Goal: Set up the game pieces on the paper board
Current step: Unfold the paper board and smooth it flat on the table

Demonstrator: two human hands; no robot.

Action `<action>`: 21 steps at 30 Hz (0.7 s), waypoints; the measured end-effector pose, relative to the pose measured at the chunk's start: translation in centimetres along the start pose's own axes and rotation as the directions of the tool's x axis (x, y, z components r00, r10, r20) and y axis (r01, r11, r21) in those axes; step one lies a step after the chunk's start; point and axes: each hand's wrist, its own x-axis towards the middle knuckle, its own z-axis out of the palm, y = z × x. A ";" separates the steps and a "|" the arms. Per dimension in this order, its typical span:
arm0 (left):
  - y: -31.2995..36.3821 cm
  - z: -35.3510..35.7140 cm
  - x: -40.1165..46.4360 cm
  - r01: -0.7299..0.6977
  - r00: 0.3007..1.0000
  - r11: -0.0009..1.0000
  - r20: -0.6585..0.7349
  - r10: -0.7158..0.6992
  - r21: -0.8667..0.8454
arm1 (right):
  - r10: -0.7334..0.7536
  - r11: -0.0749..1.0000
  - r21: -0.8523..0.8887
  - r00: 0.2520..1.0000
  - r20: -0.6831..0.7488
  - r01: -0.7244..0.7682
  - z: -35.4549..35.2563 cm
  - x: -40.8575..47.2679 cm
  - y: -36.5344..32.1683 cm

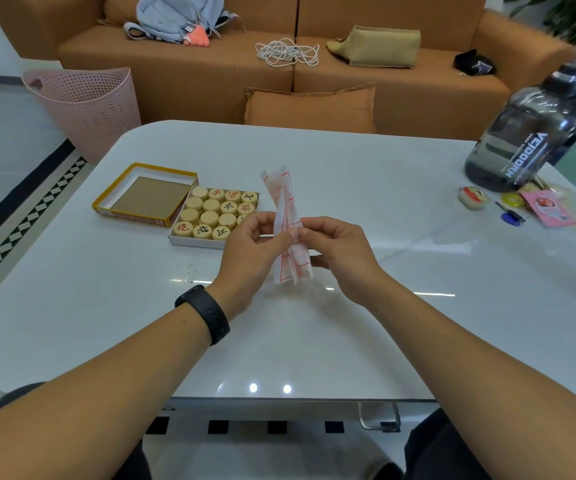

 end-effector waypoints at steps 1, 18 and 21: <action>0.0 0.0 0.0 0.003 1.000 1.000 -0.003 -0.003 0.001 | 0.014 1.000 0.015 1.000 0.009 -0.014 0.0 0.0 0.0; -0.7 -1.0 1.3 0.024 0.969 0.997 -0.247 -0.005 0.074 | -0.067 0.996 -0.083 0.952 -0.299 0.044 -3.2 1.7 -0.3; -0.8 -1.1 1.4 0.023 0.962 0.998 -0.273 -0.004 0.065 | -0.049 0.995 -0.103 0.931 -0.362 0.012 -4.4 2.5 0.4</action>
